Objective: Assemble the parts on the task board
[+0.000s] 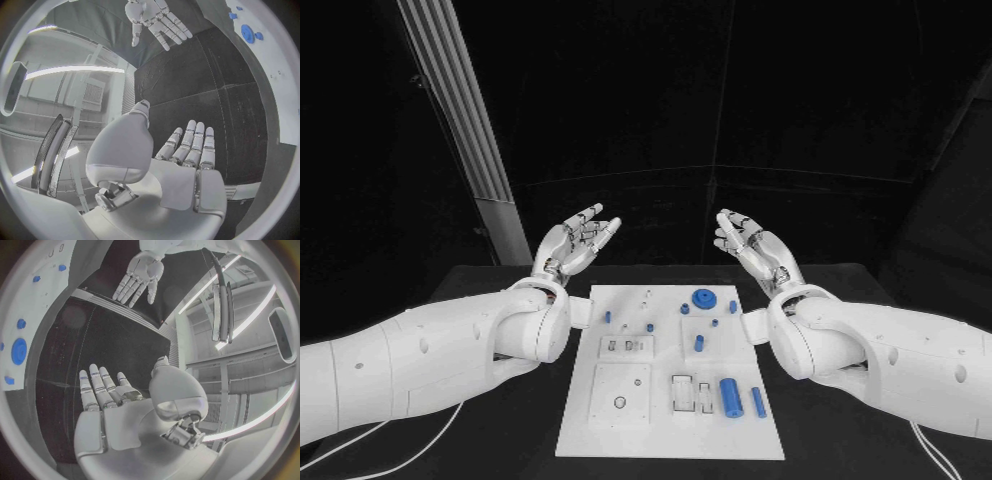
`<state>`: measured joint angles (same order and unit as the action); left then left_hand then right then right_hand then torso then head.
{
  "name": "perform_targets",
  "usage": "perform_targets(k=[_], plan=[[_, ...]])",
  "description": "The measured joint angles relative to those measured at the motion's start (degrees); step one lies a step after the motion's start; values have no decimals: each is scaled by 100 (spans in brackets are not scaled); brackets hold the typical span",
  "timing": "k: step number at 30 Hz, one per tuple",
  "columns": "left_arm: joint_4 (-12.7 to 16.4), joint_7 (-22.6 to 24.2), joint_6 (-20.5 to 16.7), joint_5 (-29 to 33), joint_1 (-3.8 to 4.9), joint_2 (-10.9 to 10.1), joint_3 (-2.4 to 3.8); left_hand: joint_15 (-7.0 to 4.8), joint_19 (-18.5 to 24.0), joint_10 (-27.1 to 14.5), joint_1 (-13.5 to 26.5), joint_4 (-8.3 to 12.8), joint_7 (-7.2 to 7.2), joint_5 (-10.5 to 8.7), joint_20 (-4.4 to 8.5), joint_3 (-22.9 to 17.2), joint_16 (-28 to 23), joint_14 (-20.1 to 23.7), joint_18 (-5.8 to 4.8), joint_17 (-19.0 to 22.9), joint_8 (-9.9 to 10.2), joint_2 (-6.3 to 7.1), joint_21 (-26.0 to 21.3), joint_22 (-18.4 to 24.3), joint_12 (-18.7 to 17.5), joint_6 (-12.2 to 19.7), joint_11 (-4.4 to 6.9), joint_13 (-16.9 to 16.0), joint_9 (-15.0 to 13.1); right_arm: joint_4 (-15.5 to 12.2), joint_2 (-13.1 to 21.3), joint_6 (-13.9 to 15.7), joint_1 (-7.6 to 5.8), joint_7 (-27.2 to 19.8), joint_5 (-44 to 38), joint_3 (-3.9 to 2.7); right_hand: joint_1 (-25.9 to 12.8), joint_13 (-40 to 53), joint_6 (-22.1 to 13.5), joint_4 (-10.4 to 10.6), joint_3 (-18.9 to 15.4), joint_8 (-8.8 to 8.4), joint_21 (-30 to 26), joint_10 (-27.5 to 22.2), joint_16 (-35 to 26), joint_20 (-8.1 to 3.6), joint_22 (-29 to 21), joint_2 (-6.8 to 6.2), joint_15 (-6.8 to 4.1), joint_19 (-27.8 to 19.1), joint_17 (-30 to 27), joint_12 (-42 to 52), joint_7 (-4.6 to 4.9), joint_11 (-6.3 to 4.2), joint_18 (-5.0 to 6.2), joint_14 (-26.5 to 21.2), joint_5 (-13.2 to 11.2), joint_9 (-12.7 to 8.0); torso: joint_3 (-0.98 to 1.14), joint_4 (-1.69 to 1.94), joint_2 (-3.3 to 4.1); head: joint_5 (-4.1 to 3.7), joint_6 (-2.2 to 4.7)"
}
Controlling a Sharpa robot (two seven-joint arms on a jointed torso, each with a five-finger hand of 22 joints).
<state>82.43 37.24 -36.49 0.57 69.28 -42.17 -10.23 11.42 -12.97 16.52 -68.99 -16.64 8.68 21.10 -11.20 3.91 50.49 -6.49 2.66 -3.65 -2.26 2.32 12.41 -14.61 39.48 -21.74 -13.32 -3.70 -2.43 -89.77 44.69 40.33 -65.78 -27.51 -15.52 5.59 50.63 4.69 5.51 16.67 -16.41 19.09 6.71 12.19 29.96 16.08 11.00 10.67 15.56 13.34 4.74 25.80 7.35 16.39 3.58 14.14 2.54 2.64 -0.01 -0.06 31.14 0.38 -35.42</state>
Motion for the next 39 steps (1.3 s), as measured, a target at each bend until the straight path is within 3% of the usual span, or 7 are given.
perform_targets(k=[5,10,15,22,26,31,39], plan=[[-173,73,340,1,206,58,-214,9,-30,9,-30,-6,-2,21,-29,-5,45,-7,-1,-3,-3,2,39,-43,29,-18,-8,-1,0,0,0,-165,-118,57,-634,111,5,0,0,0,0,0,0,0,0,0,0,5,0,0,0,0,0,0,0,0,0,0,0,0,0,0,0],[-269,113,604,2,311,86,-314,77,-80,42,-43,-6,0,21,-79,-5,73,-39,0,-2,-3,-11,82,-82,52,-83,-41,-1,-7,1,-1,-300,-171,106,-1096,154,36,5,0,0,0,0,0,0,32,0,0,36,0,0,4,32,0,0,0,0,0,-1,0,0,0,0,-1],[-335,130,800,3,325,123,-323,234,-229,135,-52,-6,-9,21,-228,-5,122,-156,0,-2,-24,-20,231,-170,128,-132,-134,0,-15,110,47,-408,-176,154,-1310,156,60,20,0,0,-36,0,0,13,63,0,0,60,0,0,8,103,0,12,0,0,0,-1,0,0,7,16,-117],[-388,138,979,4,327,137,-325,323,-850,291,-80,-5,-10,21,-511,-6,146,-351,219,-1,-24,-48,773,-587,192,-132,-162,0,-15,140,57,-502,-176,214,-1425,156,135,81,47,-10,-120,80,46,203,195,24,45,136,27,30,41,357,6,20,-1,90,0,14,0,1,23,32,-194],[-439,141,1064,4,328,149,-325,202,-1313,547,-102,-27,18,21,-533,17,244,-962,397,-1,-65,-152,1061,-699,263,-332,-94,0,-33,142,74,-545,-176,231,-1459,156,246,168,123,-8,-200,224,367,679,487,6,351,187,-99,617,115,665,5,-37,176,668,0,41,-1,1,48,36,-214],[-490,144,1160,5,330,164,-325,190,-1337,561,-102,-24,54,21,-541,21,187,-1033,399,6,-155,-152,1064,-688,263,-686,-89,1,-76,174,85,-583,-176,251,-1486,156,385,202,314,-5,-329,469,1038,1326,698,-16,893,264,-339,1961,116,921,23,-151,356,1693,0,84,-2,10,95,47,-230],[-494,145,1295,5,336,159,-325,190,-1337,603,-102,-11,61,21,-541,34,154,-1033,399,6,-198,-152,1064,-674,263,-776,-90,1,-92,230,99,-629,-176,289,-1522,155,515,57,400,-7,-501,570,1236,1744,502,-46,865,394,-529,2827,-84,856,32,-250,581,2902,0,85,-6,20,203,64,-261]])
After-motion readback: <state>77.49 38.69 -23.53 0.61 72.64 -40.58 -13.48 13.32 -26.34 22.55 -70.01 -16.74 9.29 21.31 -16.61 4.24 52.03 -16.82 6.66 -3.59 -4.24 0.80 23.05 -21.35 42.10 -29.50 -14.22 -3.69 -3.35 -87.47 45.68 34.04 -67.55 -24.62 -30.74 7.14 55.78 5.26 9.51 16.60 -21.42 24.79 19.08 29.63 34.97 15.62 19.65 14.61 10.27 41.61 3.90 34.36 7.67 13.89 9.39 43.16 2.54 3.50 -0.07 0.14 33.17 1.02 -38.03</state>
